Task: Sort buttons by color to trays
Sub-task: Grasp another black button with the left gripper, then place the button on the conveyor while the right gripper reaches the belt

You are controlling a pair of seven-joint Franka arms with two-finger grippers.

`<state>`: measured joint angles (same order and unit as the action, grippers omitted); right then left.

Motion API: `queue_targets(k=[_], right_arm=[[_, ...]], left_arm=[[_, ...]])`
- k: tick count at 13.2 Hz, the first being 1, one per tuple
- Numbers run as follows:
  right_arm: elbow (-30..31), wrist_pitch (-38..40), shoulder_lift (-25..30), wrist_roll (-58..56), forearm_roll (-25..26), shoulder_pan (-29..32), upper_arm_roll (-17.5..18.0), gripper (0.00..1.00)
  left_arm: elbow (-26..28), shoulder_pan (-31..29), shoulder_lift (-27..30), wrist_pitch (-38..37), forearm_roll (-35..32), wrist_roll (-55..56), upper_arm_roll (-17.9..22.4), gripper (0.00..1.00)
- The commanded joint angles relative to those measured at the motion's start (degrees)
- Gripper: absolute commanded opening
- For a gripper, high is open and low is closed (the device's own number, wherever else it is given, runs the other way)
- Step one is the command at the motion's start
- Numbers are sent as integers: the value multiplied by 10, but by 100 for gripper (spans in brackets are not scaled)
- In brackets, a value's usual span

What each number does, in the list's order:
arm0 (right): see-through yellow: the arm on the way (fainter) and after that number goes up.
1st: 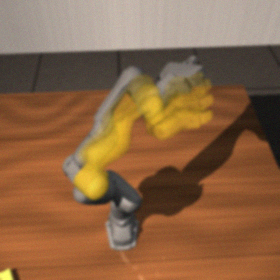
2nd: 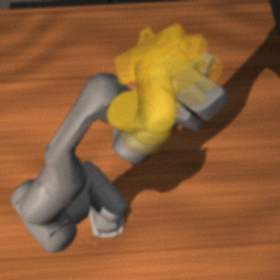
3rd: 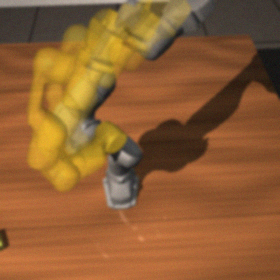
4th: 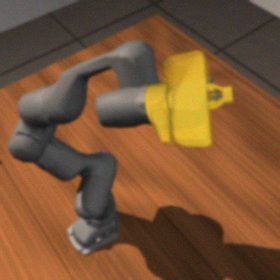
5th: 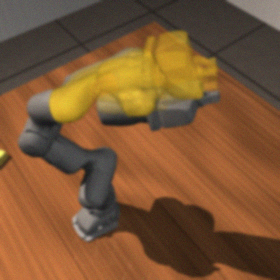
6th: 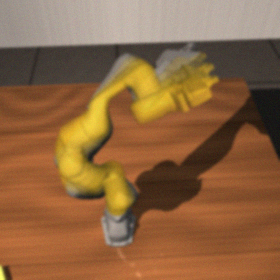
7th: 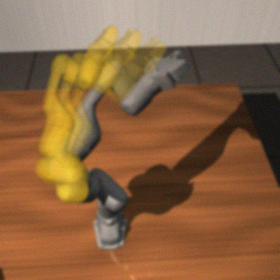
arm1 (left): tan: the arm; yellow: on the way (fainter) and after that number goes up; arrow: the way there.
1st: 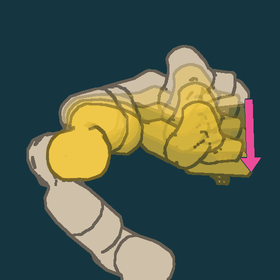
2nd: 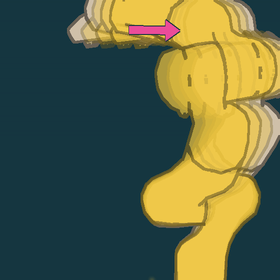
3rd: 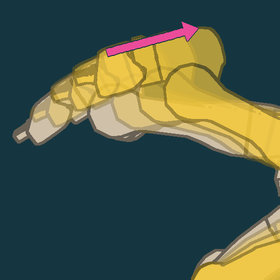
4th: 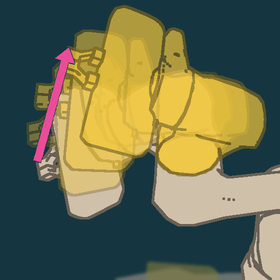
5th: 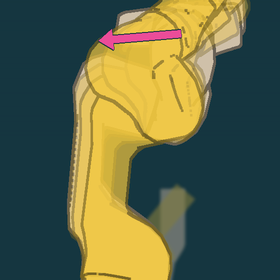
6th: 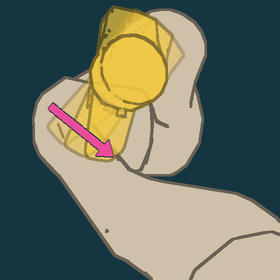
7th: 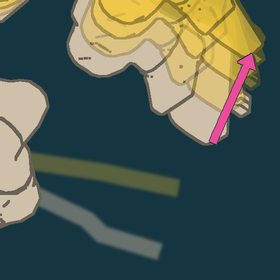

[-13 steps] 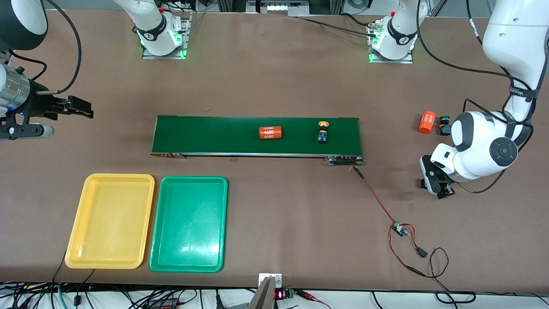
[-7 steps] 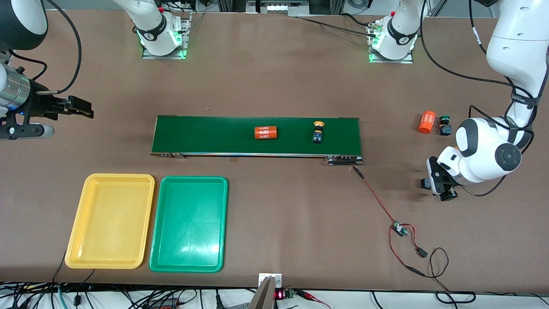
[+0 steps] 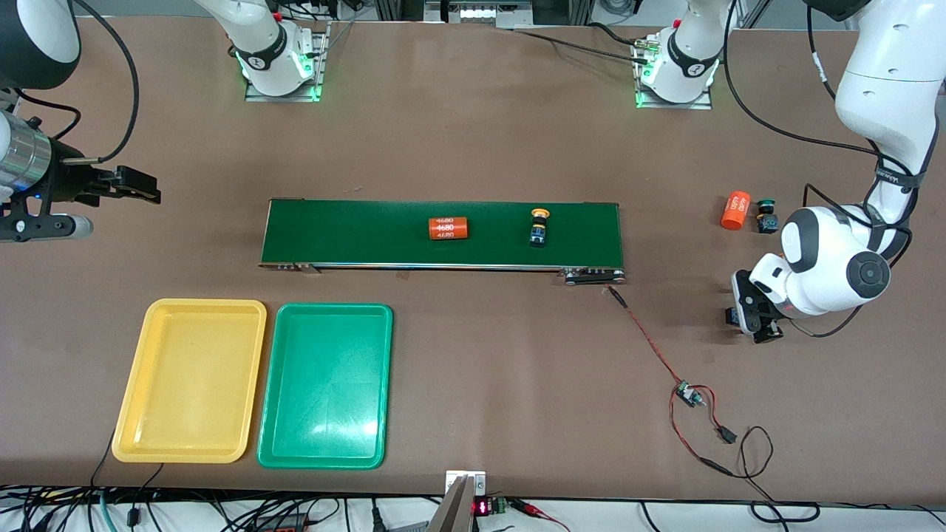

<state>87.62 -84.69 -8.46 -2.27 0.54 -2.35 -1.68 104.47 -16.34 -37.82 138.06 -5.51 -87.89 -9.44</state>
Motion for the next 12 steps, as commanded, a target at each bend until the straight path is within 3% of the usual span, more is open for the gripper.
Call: queue_targets(k=[1,4,7,12], right_arm=[[-7,55,1,-6,-9,22,0,100],[-5,102,11,-3,-11,34,0,100],[27,64,20,-4,-17,43,2,100],[262,-159,162,1,-20,36,20,100]], left_arm=[[-1,-4,1,-5,-4,-18,-4,41],[-1,3,12,-8,-4,-26,-4,4],[13,11,59,-46,-2,-5,-4,0],[29,86,139,-194,-2,245,-9,0]])
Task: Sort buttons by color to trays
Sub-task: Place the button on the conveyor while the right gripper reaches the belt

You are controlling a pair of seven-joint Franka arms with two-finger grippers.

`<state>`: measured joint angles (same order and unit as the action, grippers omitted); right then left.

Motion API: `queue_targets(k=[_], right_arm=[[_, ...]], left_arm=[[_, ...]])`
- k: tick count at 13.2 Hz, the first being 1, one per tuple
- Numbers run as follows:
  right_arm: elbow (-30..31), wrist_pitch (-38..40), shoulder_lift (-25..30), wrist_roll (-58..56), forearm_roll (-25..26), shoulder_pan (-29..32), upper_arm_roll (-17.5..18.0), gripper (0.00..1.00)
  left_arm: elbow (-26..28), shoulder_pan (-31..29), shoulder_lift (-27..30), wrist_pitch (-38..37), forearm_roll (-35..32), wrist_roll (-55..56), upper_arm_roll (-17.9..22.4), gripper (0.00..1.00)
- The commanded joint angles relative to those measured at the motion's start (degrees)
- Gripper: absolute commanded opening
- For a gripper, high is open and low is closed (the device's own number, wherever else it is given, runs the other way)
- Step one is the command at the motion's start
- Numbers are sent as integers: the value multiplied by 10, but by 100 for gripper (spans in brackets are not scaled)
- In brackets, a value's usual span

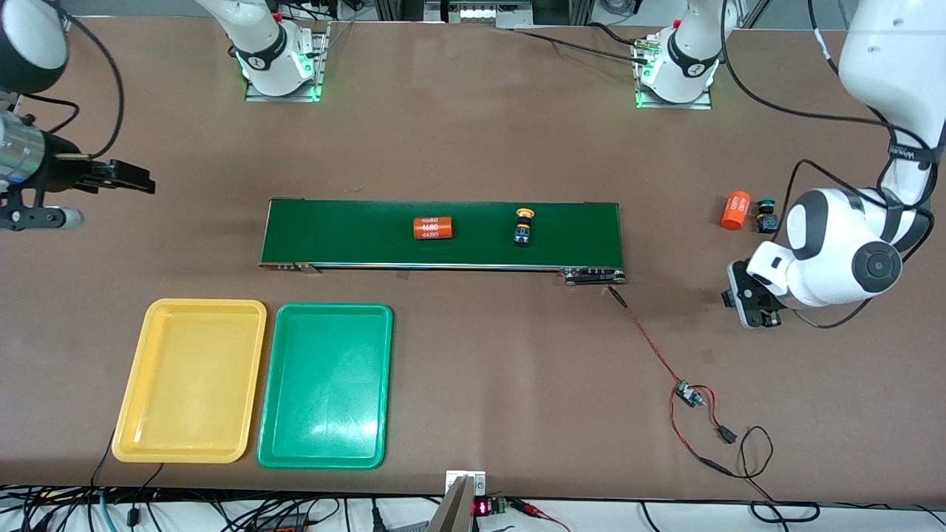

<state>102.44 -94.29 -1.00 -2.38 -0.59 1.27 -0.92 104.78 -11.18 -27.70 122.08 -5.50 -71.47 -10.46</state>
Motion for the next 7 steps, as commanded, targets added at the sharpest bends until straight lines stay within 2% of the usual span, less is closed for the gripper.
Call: queue_targets(k=[1,2,4,7], right_arm=[[122,-78,91,4,-21,-7,21,100],[126,-97,90,11,-40,-7,38,100],[137,-132,80,78,-42,-7,68,100],[138,-134,72,117,-38,-18,78,100]], left_arm=[[31,45,41,-39,1,118,-2,0],[39,59,48,-40,18,159,-10,0],[60,82,58,-40,50,263,-11,0],[95,136,90,-39,60,459,-13,0]])
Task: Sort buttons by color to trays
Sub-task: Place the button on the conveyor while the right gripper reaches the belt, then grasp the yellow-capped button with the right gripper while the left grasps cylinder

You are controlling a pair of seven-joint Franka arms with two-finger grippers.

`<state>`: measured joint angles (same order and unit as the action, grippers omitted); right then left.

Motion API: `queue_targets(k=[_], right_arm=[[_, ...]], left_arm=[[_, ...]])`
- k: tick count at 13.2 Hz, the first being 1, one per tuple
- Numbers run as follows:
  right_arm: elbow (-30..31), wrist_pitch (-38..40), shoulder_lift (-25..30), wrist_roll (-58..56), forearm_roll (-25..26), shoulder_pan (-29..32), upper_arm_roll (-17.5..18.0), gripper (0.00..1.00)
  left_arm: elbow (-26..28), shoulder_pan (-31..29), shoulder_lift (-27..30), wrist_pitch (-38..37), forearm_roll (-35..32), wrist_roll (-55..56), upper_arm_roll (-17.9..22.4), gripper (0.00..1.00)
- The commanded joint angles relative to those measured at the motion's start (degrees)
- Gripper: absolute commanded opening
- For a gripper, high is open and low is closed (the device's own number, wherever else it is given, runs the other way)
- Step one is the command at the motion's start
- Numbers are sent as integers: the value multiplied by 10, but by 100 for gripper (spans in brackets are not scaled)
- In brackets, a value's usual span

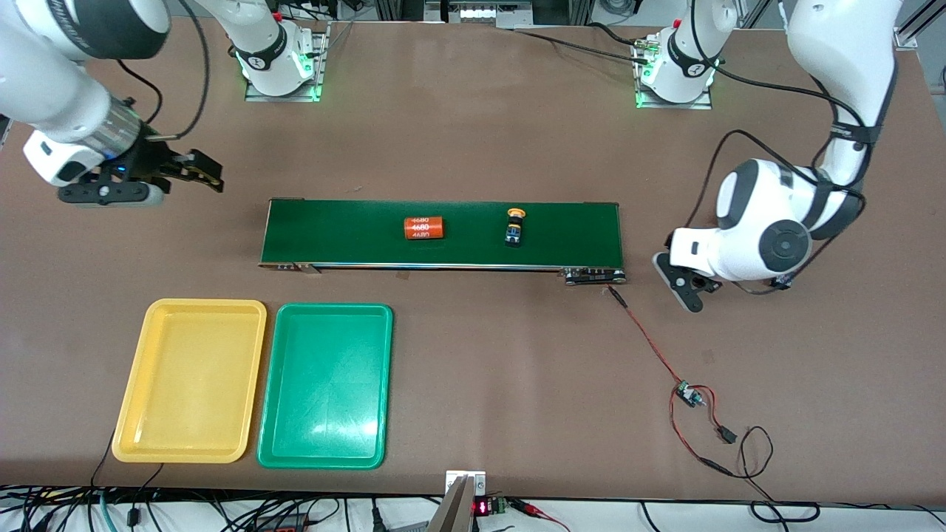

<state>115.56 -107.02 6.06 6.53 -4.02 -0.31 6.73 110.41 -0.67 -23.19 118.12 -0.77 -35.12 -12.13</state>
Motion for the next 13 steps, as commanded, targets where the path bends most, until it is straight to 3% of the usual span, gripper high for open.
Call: queue_targets(k=[1,4,10,13], right_arm=[[5,-4,-3,42,3,-8,1,100],[1,-3,-25,46,4,-30,2,100],[-24,-12,-82,191,43,-64,85,100],[-30,-44,-111,254,65,-100,88,100]], left_arm=[[50,46,47,4,20,146,3,0],[61,79,50,7,59,214,-3,0],[104,88,53,129,96,234,-25,0],[104,111,44,145,96,295,-25,0]])
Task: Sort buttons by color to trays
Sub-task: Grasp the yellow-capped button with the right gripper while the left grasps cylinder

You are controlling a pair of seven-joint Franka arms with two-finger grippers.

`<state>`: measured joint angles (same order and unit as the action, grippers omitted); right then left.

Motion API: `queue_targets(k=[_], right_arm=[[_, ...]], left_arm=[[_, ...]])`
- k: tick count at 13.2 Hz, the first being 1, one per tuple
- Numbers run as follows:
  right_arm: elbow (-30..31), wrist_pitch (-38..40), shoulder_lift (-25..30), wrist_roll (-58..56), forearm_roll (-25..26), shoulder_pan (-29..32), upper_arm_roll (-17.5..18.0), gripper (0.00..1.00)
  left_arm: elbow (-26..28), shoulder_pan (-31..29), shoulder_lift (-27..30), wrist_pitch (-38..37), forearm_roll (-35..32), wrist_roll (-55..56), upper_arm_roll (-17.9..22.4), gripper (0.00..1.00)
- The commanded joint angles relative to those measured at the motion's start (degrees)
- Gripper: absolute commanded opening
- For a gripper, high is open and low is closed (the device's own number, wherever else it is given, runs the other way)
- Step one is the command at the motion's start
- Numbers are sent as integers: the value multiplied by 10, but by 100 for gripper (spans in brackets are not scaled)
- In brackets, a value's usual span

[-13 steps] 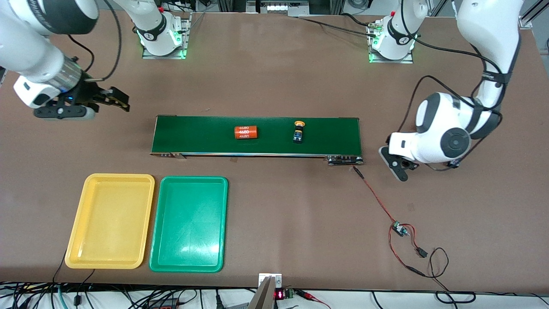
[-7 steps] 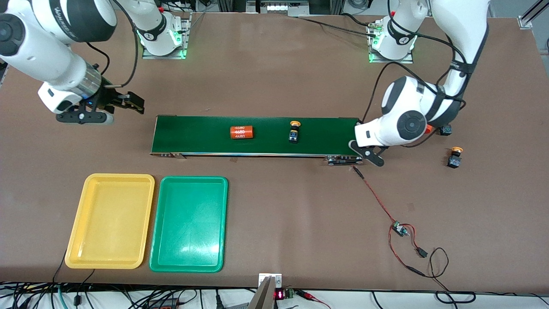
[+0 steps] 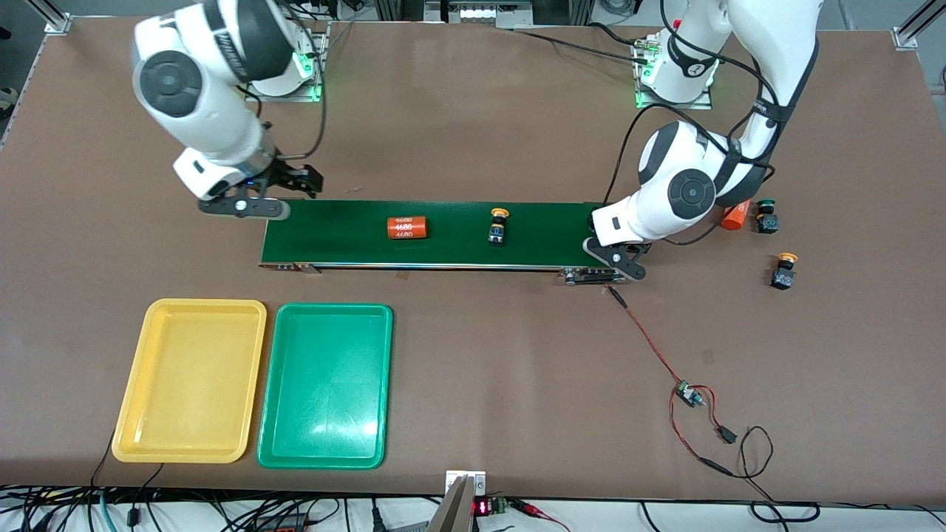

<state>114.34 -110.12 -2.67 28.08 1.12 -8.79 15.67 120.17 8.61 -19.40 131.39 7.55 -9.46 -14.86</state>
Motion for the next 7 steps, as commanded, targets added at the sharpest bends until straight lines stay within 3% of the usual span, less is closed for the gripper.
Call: queue_targets(k=[1,7], right_arm=[[-17,-36,-33,55,13,-23,-1,100],[-1,-167,-77,128,12,-75,-1,100]], left_arm=[[7,27,6,12,13,60,2,0],[7,32,-5,40,13,115,2,4]])
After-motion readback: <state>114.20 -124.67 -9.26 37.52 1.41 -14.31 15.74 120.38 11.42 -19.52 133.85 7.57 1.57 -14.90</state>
